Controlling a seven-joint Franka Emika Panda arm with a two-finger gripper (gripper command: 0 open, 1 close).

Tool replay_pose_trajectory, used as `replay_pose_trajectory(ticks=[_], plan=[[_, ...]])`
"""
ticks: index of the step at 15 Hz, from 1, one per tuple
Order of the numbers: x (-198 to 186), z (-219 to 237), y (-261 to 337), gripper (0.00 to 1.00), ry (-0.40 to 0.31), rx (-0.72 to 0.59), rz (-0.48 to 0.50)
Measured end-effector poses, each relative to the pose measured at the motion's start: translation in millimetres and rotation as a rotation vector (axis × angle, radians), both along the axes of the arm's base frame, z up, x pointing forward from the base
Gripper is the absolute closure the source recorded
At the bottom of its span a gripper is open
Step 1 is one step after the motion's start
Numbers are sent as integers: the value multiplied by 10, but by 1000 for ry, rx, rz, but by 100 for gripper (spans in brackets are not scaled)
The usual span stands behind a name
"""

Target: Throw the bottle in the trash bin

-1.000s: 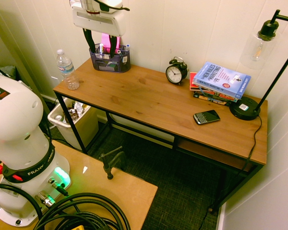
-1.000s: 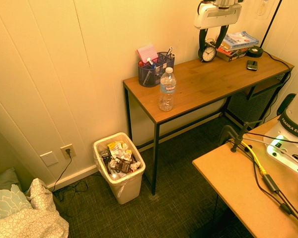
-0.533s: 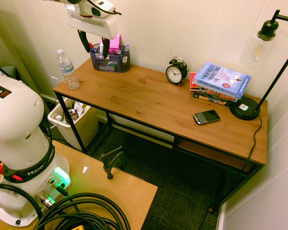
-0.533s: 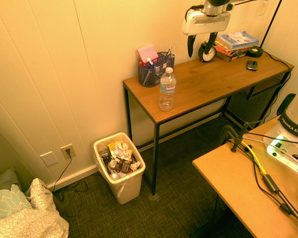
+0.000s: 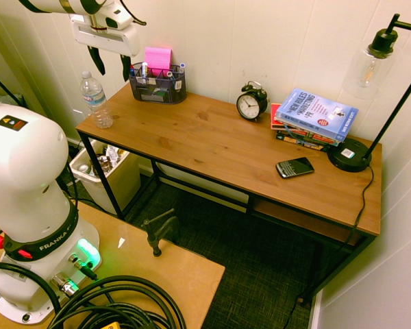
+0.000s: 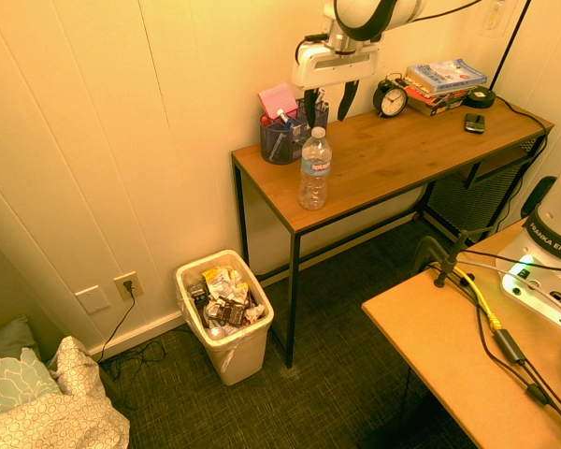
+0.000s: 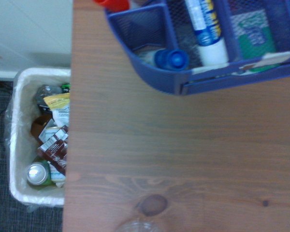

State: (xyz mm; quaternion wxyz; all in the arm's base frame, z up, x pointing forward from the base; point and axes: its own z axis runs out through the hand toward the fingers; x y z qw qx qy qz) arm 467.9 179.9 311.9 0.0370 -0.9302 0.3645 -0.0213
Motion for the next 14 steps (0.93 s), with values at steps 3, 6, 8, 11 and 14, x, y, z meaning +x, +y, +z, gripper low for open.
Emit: replay_pose_trajectory(ticks=[3, 6, 8, 11, 14], plan=[[-84, -89, 229, 0, 21, -4, 33], [-154, -143, 303, 0, 54, -17, 51], [-200, -183, 341, 0, 78, -25, 58], [-248, -222, 357, 0, 105, -37, 45], [-285, -251, 398, 0, 120, -44, 36]])
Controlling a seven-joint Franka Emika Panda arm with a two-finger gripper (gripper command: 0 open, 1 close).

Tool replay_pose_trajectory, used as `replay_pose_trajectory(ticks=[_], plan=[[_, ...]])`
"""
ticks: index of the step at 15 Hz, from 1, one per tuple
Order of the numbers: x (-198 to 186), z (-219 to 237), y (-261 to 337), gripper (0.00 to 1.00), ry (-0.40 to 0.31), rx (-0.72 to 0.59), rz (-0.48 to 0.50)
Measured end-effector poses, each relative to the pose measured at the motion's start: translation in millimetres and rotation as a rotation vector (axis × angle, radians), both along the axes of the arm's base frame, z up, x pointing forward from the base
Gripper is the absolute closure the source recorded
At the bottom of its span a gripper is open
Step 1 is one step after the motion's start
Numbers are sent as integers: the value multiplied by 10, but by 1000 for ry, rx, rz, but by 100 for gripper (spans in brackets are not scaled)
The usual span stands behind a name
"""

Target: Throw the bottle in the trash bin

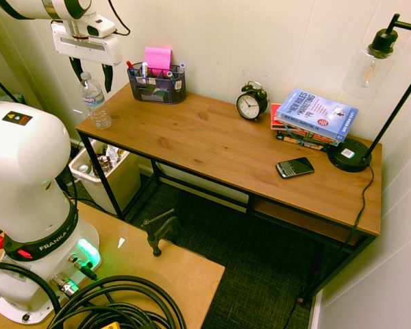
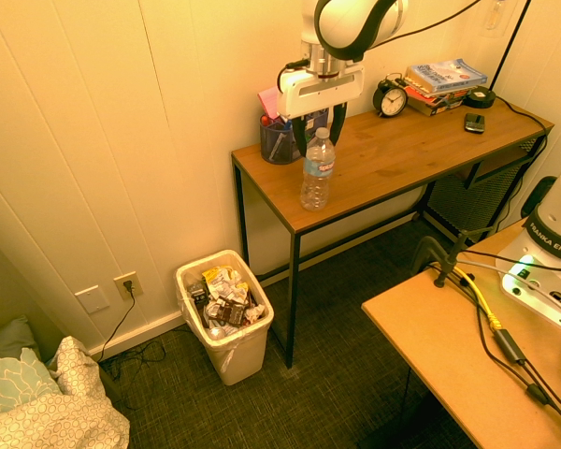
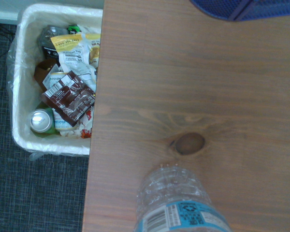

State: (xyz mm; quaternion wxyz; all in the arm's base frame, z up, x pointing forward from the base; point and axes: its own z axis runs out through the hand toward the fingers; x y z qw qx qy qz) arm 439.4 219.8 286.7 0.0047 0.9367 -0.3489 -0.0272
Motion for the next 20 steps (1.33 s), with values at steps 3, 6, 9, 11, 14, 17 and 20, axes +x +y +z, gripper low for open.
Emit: replay_pose_trajectory(ticks=[3, 6, 9, 11, 14, 17, 20], plan=[[-69, -64, 103, 0, 18, -7, 5], [-108, -129, 138, 0, 33, -13, -9], [-125, -149, 128, 100, 35, -22, -18], [-135, -161, 123, 100, 34, -26, -14], [-136, -155, 130, 100, 29, -24, -13], [-138, -138, 141, 100, 23, -25, -6], [-140, -138, 141, 100, 22, -27, -4]])
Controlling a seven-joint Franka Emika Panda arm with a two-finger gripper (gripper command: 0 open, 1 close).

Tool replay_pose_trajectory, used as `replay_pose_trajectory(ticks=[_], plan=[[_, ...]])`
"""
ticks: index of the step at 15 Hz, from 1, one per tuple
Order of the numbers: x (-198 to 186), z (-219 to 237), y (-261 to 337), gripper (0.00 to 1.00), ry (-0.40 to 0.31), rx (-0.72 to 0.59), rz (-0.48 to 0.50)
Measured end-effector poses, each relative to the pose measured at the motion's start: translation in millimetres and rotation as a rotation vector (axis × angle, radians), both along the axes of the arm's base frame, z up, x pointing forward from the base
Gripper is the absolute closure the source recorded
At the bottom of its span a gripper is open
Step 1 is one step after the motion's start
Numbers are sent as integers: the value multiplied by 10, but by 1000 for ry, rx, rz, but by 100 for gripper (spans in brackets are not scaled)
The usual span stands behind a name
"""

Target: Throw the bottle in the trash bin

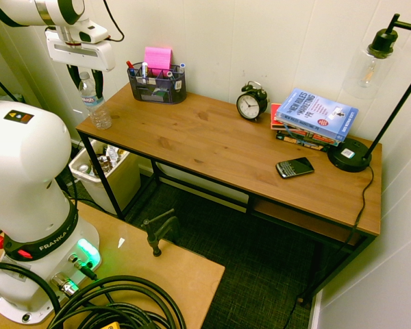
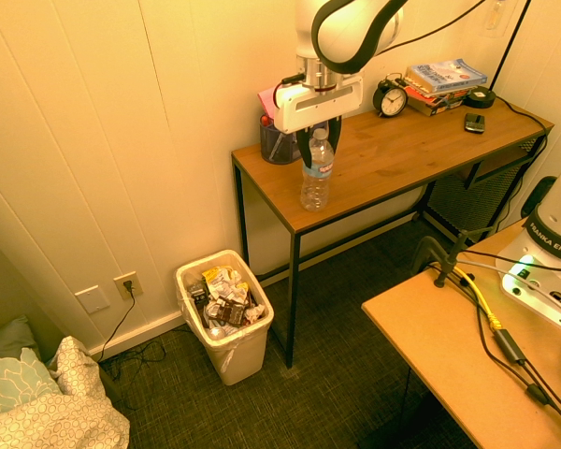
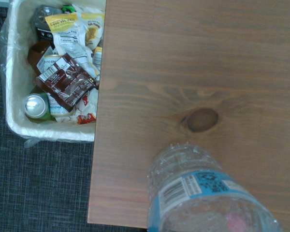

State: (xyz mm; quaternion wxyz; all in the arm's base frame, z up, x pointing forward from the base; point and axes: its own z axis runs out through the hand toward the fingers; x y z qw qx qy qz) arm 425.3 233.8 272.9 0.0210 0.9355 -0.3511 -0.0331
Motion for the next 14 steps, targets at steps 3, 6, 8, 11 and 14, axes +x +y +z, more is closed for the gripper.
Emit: replay_pose_trajectory(ticks=[3, 6, 8, 11, 14], plan=[[-9, -6, 0, 100, 0, 0, 1], [-64, 33, 69, 100, -3, 9, 12], [-131, 145, 212, 100, -21, 25, 34], [-173, 330, 569, 100, -36, 60, 74], [-11, 333, 969, 100, -9, 90, 100]])
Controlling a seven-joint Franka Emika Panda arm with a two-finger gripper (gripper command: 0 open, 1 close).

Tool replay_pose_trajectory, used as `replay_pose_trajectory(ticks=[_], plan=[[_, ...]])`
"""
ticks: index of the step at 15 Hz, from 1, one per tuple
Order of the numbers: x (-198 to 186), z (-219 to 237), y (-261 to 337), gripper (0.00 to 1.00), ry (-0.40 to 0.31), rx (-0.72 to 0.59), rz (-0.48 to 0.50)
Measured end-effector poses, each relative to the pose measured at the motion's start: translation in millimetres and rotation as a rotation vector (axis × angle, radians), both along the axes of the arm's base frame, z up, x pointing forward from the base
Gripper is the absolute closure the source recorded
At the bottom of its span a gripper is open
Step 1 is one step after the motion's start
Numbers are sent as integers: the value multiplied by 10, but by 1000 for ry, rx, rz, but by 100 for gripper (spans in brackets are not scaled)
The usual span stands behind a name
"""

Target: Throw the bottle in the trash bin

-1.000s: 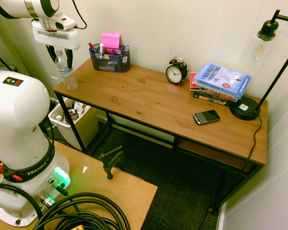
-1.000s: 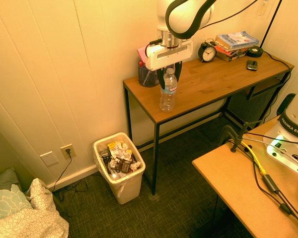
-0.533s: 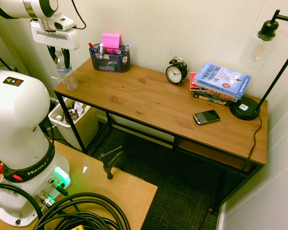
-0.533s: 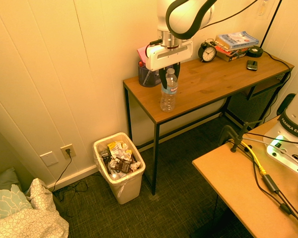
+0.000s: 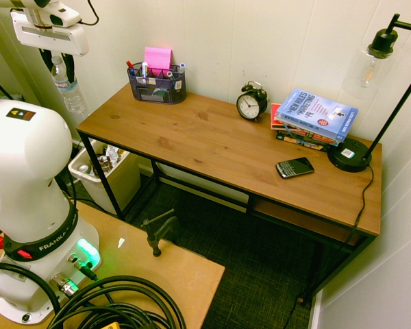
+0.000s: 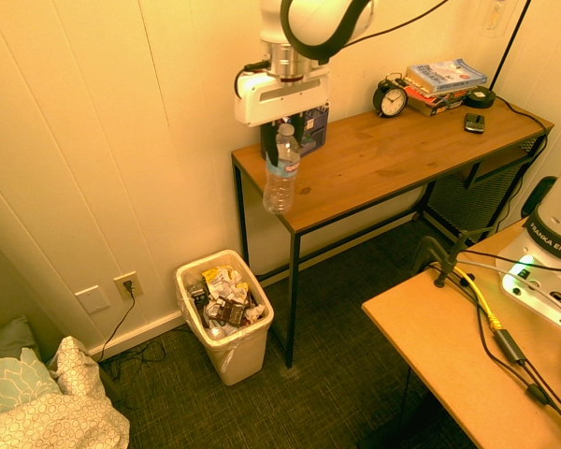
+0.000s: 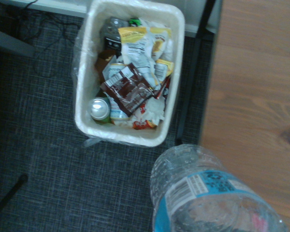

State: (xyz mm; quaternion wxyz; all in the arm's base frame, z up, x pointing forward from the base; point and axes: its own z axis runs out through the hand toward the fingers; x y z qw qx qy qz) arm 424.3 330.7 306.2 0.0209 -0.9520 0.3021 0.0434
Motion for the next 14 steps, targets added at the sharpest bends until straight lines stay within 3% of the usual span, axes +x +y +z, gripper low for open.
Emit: replay_pose_trajectory(ticks=[5, 9, 14], plan=[[365, -781, 672, 100, 212, -36, -7], [834, -1304, 701, 100, 374, -46, -55], [1371, -1646, 680, 100, 481, -7, -99]])
